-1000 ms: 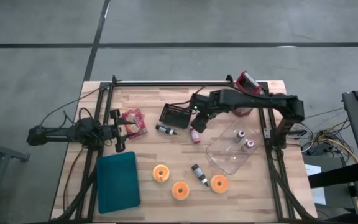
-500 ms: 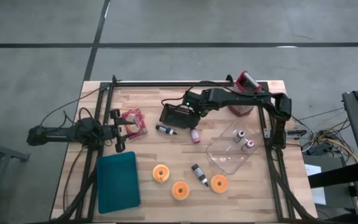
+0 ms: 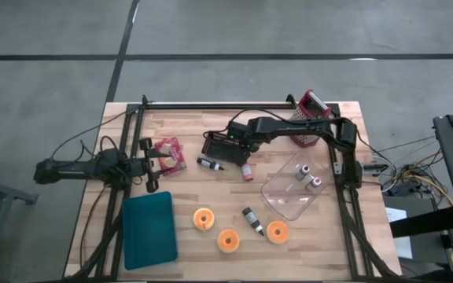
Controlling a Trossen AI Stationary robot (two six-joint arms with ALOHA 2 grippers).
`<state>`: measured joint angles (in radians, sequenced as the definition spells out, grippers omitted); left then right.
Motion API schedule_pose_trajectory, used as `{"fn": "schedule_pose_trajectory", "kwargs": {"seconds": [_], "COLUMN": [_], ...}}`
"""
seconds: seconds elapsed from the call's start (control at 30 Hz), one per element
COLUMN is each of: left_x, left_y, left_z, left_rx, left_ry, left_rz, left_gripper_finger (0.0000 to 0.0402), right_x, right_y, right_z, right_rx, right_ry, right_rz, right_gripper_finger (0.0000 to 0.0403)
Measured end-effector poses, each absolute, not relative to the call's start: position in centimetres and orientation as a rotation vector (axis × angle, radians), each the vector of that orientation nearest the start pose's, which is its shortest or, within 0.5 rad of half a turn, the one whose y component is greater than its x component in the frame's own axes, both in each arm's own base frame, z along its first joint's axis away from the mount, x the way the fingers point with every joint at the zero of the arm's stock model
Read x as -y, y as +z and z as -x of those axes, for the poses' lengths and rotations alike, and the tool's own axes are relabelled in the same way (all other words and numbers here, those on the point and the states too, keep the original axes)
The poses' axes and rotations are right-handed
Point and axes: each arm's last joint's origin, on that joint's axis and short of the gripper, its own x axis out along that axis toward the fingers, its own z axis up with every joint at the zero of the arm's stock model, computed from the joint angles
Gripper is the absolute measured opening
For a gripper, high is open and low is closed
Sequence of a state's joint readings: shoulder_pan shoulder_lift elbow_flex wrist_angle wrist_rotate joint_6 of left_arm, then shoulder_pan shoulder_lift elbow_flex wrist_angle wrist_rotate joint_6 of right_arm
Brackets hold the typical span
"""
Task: Pick & Place Food Item
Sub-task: Put the pink food coloring bottle into the transparent bin
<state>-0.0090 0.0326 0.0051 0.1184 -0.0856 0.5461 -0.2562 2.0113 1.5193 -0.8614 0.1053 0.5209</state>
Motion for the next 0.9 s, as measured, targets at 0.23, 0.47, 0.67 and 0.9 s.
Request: {"fn": "schedule_pose_trajectory", "kwargs": {"seconds": [0.23,0.47,0.67,0.9], "left_x": [-0.2,-0.2,-0.2,-0.2], "left_y": [17.4,17.4,17.4,17.4], "left_z": [-9.9,-9.9,-9.9,-9.9], "left_rx": [0.068,0.068,0.068,0.068], "left_ry": [0.100,0.100,0.100,0.100], "left_rz": [-0.541,-0.541,-0.541,-0.541], "left_gripper_finger": [0.0200,0.0200,0.0200,0.0200], "right_x": [10.3,9.7,9.5,9.4], "right_y": [18.3,16.9,15.8,15.4], "right_z": [-38.7,-38.7,-38.3,-38.3], "right_rx": [-1.211,-1.175,-1.175,-1.157], "right_ry": [-0.636,-0.644,-0.637,-0.623], "right_rz": [-0.541,-0.576,-0.580,-0.588], "right_gripper_finger": [0.0160,0.0160,0.0161,0.0157]}}
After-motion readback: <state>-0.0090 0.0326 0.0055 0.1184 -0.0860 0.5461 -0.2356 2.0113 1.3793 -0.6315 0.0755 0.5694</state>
